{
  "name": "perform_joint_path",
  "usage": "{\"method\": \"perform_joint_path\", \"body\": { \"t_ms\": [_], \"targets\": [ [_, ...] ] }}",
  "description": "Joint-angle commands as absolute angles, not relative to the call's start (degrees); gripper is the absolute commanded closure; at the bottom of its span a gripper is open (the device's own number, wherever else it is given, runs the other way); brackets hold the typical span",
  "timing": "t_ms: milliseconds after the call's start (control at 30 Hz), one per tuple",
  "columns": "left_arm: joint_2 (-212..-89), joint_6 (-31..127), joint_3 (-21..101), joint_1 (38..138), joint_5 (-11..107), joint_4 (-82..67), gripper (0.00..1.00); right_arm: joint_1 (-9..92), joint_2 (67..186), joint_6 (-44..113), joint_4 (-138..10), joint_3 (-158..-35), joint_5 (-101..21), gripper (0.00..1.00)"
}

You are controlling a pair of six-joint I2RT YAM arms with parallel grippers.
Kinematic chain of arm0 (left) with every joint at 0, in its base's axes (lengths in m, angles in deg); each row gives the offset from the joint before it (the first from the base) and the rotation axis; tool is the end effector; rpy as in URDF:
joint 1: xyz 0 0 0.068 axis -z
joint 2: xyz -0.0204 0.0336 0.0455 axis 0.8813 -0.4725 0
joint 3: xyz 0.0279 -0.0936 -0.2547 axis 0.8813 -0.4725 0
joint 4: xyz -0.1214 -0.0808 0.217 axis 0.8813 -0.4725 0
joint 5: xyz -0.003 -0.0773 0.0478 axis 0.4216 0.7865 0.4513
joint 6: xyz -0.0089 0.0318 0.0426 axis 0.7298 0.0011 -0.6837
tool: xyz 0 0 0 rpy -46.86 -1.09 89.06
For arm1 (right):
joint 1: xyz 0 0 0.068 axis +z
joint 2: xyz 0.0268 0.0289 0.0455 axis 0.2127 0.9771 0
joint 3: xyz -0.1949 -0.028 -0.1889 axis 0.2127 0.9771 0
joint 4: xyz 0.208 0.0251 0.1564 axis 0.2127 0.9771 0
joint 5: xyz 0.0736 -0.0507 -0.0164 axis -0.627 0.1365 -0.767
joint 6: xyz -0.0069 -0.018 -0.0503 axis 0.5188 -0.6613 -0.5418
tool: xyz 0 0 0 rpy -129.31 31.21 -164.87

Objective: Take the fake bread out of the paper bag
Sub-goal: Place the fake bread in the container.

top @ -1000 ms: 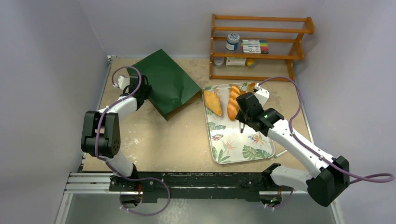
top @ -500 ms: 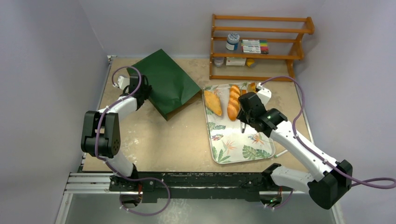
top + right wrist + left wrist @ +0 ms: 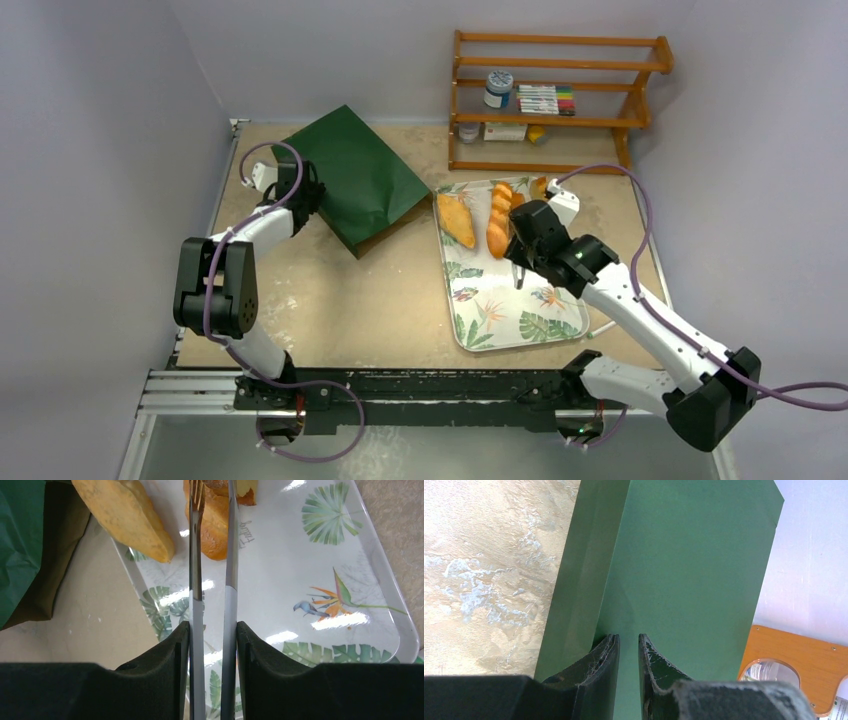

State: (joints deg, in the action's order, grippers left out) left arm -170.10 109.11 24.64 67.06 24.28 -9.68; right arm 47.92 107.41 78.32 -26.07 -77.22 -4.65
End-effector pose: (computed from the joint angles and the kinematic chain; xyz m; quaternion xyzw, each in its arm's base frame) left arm 0.3578 -0.0233 0.2033 -0.5427 0.7099 -0.1750 0.4135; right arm 0.1889 0.1150 0.3085 0.2086 0.8741 0.0977 0.4277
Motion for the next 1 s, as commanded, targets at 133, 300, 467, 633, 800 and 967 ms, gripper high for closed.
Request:
{"method": "perform_joint_path", "body": {
  "t_ms": [133,300,467,633,800,967],
  "targets": [
    [-169.26,108.55,26.94,67.0,23.6,-10.57,0.8,52.47,105.74,83.33,-22.61,-80.91,-1.51,0.62],
    [-169.4,108.51,27.12,67.01,23.68,-10.7,0.8,53.6,104.64,84.87,-21.26,-80.6,-0.67,0.62],
    [-169.37,108.38,27.5,66.99,23.7,-10.74,0.8,55.78,104.82,86.4,-19.27,-82.62,0.96,0.62],
    [-169.41,108.14,27.87,66.99,23.64,-11.08,0.8,57.36,105.56,87.63,-17.76,-83.92,1.94,0.61],
    [-169.3,107.97,27.93,67.03,23.55,-11.27,0.8,57.46,105.19,87.78,-17.6,-83.98,2.27,0.61],
    [-169.44,108.06,27.75,67.0,23.55,-11.19,0.8,57.75,105.52,86.97,-17.59,-85.09,1.84,0.62]
  ]
}}
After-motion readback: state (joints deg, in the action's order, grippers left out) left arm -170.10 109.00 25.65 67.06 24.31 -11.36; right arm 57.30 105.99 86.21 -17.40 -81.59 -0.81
